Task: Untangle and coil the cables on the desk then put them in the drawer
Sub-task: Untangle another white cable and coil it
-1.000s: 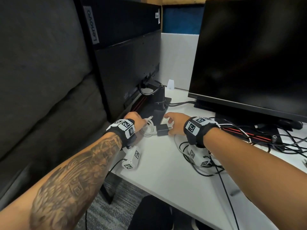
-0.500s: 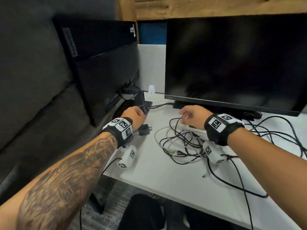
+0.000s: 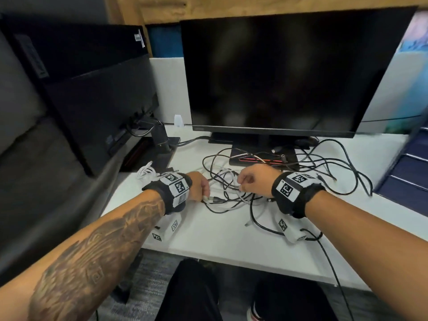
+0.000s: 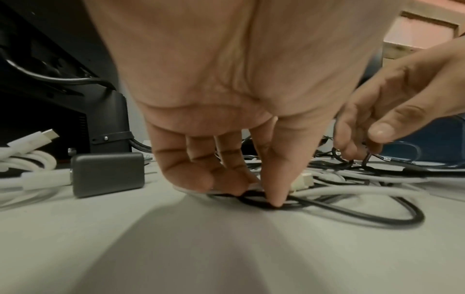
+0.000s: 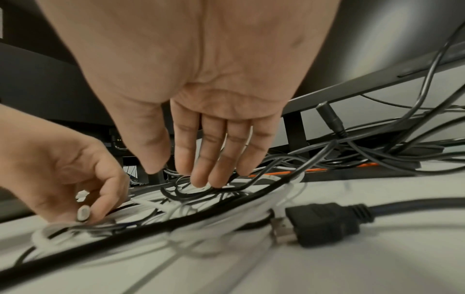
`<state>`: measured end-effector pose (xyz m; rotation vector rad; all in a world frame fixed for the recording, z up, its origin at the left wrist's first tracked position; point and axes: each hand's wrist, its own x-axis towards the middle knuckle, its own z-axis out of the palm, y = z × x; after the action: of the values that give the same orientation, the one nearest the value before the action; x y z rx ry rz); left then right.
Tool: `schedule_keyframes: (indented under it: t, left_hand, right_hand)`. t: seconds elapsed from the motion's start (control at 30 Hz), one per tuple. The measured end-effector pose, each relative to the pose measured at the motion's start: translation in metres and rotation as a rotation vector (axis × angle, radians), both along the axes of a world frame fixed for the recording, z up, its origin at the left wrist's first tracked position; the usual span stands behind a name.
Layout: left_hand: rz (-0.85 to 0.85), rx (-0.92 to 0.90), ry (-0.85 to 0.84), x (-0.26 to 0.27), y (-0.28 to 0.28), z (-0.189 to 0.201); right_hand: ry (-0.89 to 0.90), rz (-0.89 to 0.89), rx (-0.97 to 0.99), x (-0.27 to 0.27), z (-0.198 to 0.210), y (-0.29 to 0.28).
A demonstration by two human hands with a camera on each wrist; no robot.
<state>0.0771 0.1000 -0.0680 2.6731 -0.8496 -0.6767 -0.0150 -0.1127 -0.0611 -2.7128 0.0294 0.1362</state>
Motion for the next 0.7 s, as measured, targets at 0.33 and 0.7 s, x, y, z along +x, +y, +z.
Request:
schedule_keyframes:
  t: [0.33, 0.7]
  left_hand:
    - [0.307, -1.022, 0.175, -0.018, -0.022, 0.048]
    - [0.37, -1.349, 0.433, -0.067, -0.011, 0.026]
  right_hand:
    - [-0.245, 0.004, 0.28, -0.002, 0.015, 0.022]
    - [-0.217, 0.02, 0.728, -0.061, 0.005, 0.018]
